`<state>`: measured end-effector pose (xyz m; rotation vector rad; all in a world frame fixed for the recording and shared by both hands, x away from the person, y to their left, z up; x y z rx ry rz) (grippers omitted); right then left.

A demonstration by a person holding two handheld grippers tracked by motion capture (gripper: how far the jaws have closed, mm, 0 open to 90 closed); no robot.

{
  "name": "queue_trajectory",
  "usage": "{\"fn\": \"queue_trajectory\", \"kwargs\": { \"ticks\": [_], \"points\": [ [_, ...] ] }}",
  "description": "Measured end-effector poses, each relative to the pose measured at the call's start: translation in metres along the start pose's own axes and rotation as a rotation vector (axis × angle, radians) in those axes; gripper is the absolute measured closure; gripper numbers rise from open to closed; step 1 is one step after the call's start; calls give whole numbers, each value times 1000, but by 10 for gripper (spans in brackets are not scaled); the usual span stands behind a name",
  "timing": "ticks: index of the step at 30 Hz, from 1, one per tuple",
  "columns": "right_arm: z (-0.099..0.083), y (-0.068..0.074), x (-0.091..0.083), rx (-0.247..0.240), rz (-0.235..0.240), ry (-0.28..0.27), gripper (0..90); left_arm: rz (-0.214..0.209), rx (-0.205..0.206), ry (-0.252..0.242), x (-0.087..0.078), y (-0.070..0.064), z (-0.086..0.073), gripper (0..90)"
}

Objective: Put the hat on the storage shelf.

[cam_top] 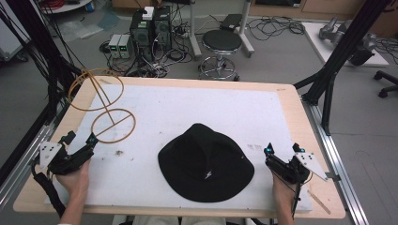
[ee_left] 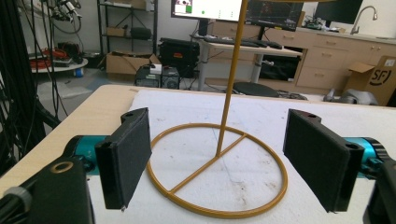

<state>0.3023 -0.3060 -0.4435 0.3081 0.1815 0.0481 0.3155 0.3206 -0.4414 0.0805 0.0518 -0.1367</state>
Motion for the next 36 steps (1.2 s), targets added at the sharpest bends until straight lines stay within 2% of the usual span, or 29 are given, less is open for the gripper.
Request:
{"fn": "queue_trajectory", "kwargs": {
  "ticks": [8,10,15,20,22,23,25,26,29,30,31,36],
  "points": [
    [4,6,0,6,42,-1,55,-2,-1,1,0,0,0,237],
    [8,10,-1,-8,71,-7,55,-3,0,1,0,0,0,237],
    [13,14,-2,-10,99,-11,55,-1,-4,-1,-1,1,0,237],
    [18,23,-3,-4,146,-11,55,1,-7,-1,-1,2,-1,237],
    [22,30,-5,0,183,-14,55,1,-8,-2,-1,2,-1,237],
    [22,30,-5,0,183,-14,55,0,-9,-1,-1,2,-1,237],
    [23,39,-4,-2,253,2,55,-1,-9,1,-1,2,-1,238],
    [23,39,-4,-2,253,2,55,-1,-10,0,-1,2,-1,238],
    [21,52,-3,-30,320,37,55,-1,-10,0,-1,3,-1,238],
    [21,52,-3,-30,320,37,55,0,-11,1,-1,3,-1,238],
    [22,57,-4,-31,347,37,54,0,-11,1,-1,3,-1,238],
    [26,69,-7,-33,423,42,54,-2,-13,2,-1,4,-1,239]
  ]
}}
Point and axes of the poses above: each handheld gripper's, and its own axes: x roughly forward along the jaws, z roughly out of its top, y roughly to its left, the point moved 5 cm from there along x, roughly forward along the jaws, and after that the axes turned 11 degrees about x, right-handed, at the moved point
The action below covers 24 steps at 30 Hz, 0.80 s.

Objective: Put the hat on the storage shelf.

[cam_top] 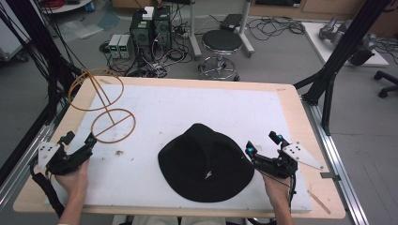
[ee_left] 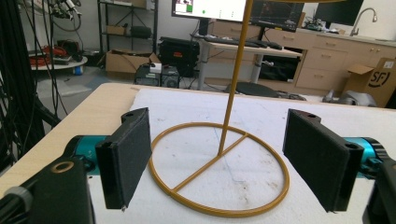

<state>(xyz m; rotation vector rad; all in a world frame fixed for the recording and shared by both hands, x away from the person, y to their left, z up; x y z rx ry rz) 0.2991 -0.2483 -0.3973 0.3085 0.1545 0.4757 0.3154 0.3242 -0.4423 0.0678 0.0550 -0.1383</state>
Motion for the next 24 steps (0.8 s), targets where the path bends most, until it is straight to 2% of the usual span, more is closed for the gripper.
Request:
{"fn": "queue_trajectory", "kwargs": {
  "ticks": [1,2,4,5,8,12,13,14,16,24],
  "points": [
    [0,0,0,0,0,0,54,0,-1,1,0,0,0,239],
    [2,5,1,4,30,5,54,0,-1,1,0,0,0,239],
    [3,6,1,5,43,6,54,0,0,0,0,0,0,239],
    [5,10,2,6,72,7,54,-1,-1,0,0,0,0,239],
    [6,13,2,3,88,7,54,-2,-1,0,0,0,0,239],
    [7,18,4,-7,134,18,54,-3,0,-1,0,0,0,239],
    [7,19,5,-14,161,30,54,-3,0,-1,1,0,0,239],
    [7,19,5,-14,161,30,54,-4,0,-1,1,0,0,239],
    [4,22,7,-12,200,64,54,-4,1,-1,1,0,0,239],
    [-4,26,14,-36,239,137,55,-5,2,1,1,-1,0,239]
  ]
}}
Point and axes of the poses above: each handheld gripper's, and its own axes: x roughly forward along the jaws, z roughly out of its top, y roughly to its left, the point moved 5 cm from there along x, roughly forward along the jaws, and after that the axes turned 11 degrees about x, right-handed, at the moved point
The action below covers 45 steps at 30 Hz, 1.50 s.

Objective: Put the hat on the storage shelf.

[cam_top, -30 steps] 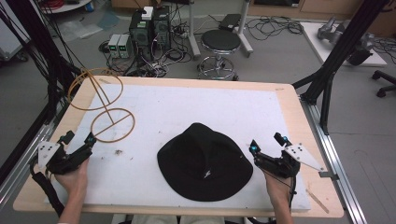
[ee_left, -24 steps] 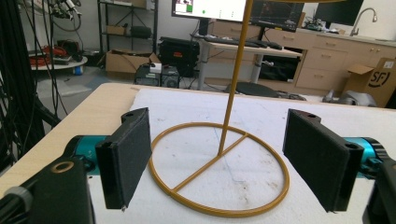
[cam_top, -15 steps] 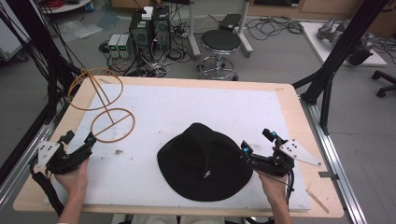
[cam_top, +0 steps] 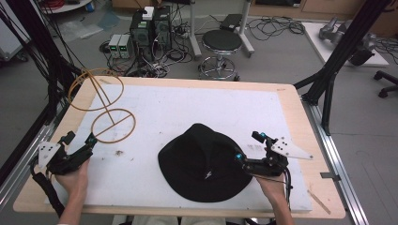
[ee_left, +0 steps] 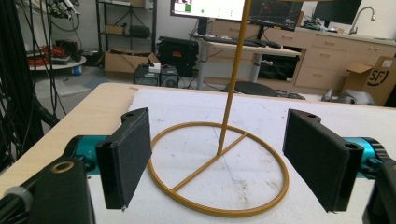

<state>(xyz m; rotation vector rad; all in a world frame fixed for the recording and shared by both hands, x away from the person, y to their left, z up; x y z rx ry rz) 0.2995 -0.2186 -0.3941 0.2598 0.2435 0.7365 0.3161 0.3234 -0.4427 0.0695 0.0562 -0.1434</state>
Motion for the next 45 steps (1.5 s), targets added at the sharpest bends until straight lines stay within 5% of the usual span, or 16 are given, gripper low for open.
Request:
{"fn": "queue_trajectory", "kwargs": {
  "ticks": [12,26,45],
  "points": [
    [-23,-13,17,-84,20,193,56,-7,10,-1,0,-2,0,242],
    [-42,-13,30,-132,28,298,63,-9,7,-4,0,-3,0,242],
    [-43,-7,28,-130,141,327,442,-10,8,-4,0,-3,0,242]
  ]
}}
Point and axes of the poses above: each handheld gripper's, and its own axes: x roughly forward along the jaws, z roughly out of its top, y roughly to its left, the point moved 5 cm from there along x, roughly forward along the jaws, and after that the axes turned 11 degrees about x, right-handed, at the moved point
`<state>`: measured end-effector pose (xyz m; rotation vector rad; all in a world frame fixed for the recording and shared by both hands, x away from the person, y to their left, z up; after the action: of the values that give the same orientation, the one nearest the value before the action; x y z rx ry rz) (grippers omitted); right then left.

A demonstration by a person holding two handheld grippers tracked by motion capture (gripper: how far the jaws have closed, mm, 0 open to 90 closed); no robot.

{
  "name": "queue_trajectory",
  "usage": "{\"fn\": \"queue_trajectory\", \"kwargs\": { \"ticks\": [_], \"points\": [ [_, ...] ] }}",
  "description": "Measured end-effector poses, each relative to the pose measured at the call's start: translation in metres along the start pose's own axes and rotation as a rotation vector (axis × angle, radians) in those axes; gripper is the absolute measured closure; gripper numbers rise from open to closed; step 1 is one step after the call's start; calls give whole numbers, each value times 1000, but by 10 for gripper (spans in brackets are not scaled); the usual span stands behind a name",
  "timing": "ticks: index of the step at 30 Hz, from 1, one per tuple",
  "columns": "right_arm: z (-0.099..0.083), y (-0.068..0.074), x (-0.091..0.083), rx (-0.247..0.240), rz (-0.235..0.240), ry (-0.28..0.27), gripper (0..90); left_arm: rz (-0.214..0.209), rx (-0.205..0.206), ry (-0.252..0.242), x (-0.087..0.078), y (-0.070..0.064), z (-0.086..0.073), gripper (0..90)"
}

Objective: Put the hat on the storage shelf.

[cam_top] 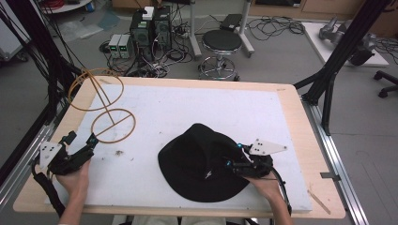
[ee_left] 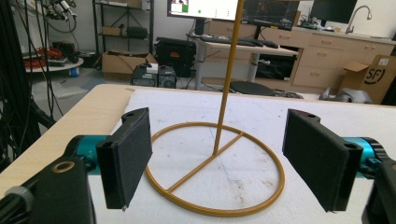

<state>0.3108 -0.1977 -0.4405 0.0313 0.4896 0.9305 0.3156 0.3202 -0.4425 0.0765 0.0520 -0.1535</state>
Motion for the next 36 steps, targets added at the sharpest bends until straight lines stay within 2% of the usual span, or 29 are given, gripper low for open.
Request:
{"fn": "queue_trajectory", "kwargs": {
  "ticks": [3,5,7,8,9,11,12,13,15,20,36],
  "points": [
    [0,0,0,-2,14,3,477,0,0,1,0,0,0,242],
    [-1,0,0,9,24,-5,530,0,0,1,0,0,0,242],
    [-1,0,-1,23,29,-5,542,-1,0,0,0,0,0,242],
    [-1,-2,-2,31,34,-11,595,0,0,0,0,0,0,242],
    [-1,-2,-2,31,34,-11,595,1,1,1,0,0,0,242],
    [-1,-3,-2,24,24,-14,664,0,0,0,0,0,0,242],
    [-1,-3,-2,19,11,-1,776,0,0,1,0,0,0,242],
    [-2,-2,-1,13,13,9,840,0,2,2,0,0,0,243],
    [-2,-2,-1,14,15,18,865,0,1,1,0,0,0,243],
    [-2,-2,0,42,13,28,883,-2,1,0,0,-1,0,244],
    [-3,-4,0,72,27,-5,882,-4,7,1,0,-1,0,244]
  ]
}}
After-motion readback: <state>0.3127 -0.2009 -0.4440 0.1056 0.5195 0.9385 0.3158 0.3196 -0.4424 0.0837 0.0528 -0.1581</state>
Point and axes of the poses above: each handheld gripper's, and its own axes: x roughly forward along the jaws, z roughly out of its top, y roughly to its left, the point moved 5 cm from there along x, roughly forward along the jaws, and after that the axes turned 11 degrees about x, right-handed, at the moved point
